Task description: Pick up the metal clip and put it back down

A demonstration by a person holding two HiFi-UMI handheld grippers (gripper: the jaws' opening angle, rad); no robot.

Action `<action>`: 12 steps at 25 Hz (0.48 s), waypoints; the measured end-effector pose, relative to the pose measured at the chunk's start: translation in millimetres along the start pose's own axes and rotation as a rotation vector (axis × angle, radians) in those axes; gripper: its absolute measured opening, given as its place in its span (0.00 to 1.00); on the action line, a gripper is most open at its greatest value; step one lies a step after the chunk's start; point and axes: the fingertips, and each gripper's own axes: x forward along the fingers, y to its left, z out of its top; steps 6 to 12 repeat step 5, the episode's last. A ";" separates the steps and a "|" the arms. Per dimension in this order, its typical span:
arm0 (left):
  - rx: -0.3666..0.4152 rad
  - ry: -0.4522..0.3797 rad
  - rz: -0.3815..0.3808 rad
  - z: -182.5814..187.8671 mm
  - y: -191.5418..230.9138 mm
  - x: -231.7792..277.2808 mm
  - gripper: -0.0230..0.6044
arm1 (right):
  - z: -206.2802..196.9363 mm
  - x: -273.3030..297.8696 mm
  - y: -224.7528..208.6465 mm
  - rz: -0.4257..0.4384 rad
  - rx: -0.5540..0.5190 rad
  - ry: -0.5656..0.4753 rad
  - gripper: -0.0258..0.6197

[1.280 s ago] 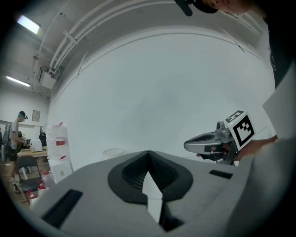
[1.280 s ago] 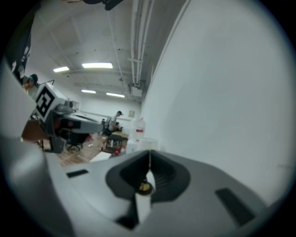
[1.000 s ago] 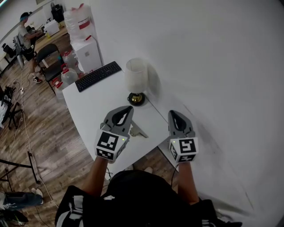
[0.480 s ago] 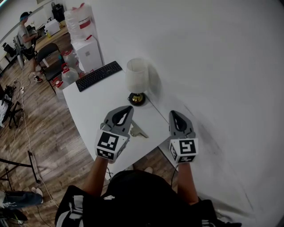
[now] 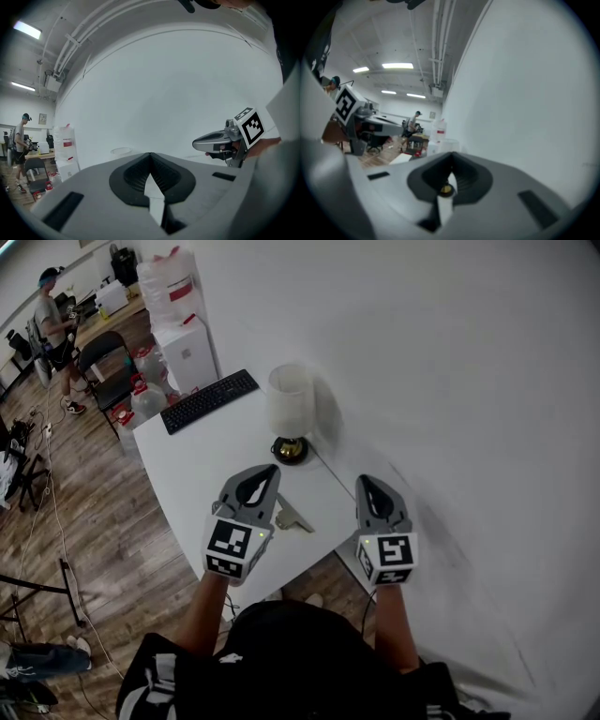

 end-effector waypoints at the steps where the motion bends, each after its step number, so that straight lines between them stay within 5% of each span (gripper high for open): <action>1: 0.002 0.005 0.003 -1.0 0.2 0.0 0.08 | -0.2 0.0 0.0 0.000 -0.001 0.001 0.09; 12: -0.002 0.014 0.003 -5.8 -2.2 -0.7 0.08 | -3.8 -1.6 -0.4 0.001 0.001 0.009 0.09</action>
